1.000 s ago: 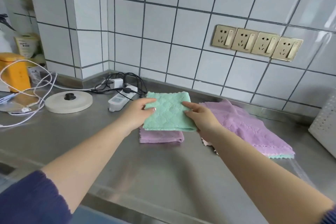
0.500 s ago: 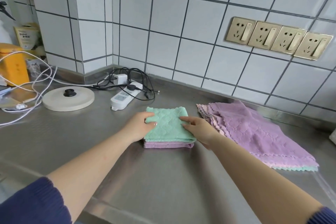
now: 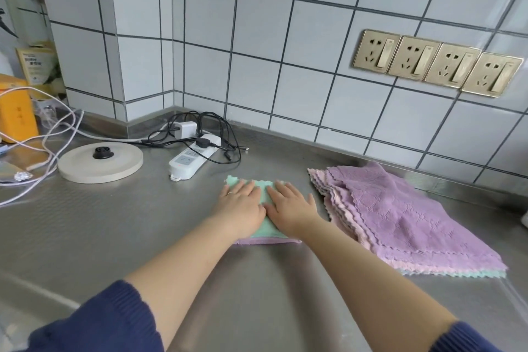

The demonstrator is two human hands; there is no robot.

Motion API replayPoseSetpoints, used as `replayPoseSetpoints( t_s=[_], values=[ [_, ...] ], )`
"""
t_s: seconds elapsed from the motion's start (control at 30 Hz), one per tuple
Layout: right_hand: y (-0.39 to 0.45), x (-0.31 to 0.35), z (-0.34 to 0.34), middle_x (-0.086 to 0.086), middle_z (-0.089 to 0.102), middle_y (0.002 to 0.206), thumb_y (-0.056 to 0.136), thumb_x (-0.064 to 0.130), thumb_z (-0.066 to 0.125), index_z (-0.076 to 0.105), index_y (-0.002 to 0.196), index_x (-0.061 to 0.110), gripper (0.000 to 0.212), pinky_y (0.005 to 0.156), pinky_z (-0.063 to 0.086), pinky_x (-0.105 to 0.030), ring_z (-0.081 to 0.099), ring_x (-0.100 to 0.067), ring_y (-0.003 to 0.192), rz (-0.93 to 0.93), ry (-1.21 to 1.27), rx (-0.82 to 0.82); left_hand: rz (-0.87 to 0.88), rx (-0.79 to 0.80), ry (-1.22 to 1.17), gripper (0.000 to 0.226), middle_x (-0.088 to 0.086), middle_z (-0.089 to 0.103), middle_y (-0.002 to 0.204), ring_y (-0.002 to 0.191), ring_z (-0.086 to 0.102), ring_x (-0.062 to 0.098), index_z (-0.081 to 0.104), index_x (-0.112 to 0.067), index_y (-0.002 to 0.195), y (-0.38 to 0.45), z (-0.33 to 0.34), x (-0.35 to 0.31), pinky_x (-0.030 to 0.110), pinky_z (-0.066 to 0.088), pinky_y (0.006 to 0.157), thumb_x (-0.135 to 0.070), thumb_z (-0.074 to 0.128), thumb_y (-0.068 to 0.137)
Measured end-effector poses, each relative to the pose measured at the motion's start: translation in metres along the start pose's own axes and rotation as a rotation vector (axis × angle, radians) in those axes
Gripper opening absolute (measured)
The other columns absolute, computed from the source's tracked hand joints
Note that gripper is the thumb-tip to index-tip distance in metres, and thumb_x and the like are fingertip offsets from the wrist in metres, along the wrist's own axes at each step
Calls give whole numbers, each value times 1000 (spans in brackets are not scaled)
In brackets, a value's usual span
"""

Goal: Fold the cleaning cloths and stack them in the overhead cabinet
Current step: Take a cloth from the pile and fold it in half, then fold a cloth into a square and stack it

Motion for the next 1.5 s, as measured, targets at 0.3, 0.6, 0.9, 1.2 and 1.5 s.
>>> replayPoseSetpoints(
  t_s=[0.3, 0.6, 0.9, 1.2, 1.5],
  values=[
    [-12, -12, -7, -8, 29, 152, 96, 48, 31, 37, 141, 19, 54, 109, 29, -39, 32, -28, 136, 27, 36, -190, -96, -19, -27, 55, 3, 11, 158, 145, 7, 21, 19, -18, 148, -8, -7, 4, 52, 3, 115, -37, 27, 96],
    [-103, -113, -63, -3, 66, 94, 85, 14, 62, 72, 94, 17, 14, 70, 48, -32, 62, -28, 84, -21, 148, -570, 343, -276, -302, 34, -8, 55, 129, 115, 54, 19, 54, -29, 125, -25, -31, -105, 33, 43, 93, -23, 47, 93],
    [-175, -231, -63, 9, 58, 121, 91, 23, 54, 65, 115, 27, 27, 80, 39, -20, 56, -14, 111, 283, 53, -280, 561, -173, -182, 21, -3, 61, 110, 106, 56, 21, 64, -23, 103, -11, 5, -216, 30, 44, 85, -21, 48, 89],
    [-166, -252, -55, 6, 59, 111, 93, 26, 43, 60, 113, 31, 26, 77, 51, -34, 53, -20, 106, 289, -210, -348, 539, -349, -37, 24, -2, 67, 98, 96, 58, 23, 70, -21, 98, 1, -1, -225, 30, 43, 78, -27, 47, 93],
    [-169, -277, -73, 5, 67, 111, 84, 18, 59, 71, 94, 24, 17, 77, 38, -33, 56, -28, 101, 366, -180, -569, 494, -521, -98, 14, -5, 68, 64, 73, 64, 24, 65, -21, 70, -4, -28, -207, 38, 46, 69, -24, 53, 76]
  ],
)
Point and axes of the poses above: each hand's wrist, its own y-axis towards the middle knuckle, its own z-axis out of the palm, x = y × z, the point moved 5 cm from there along y, towards the middle knuckle
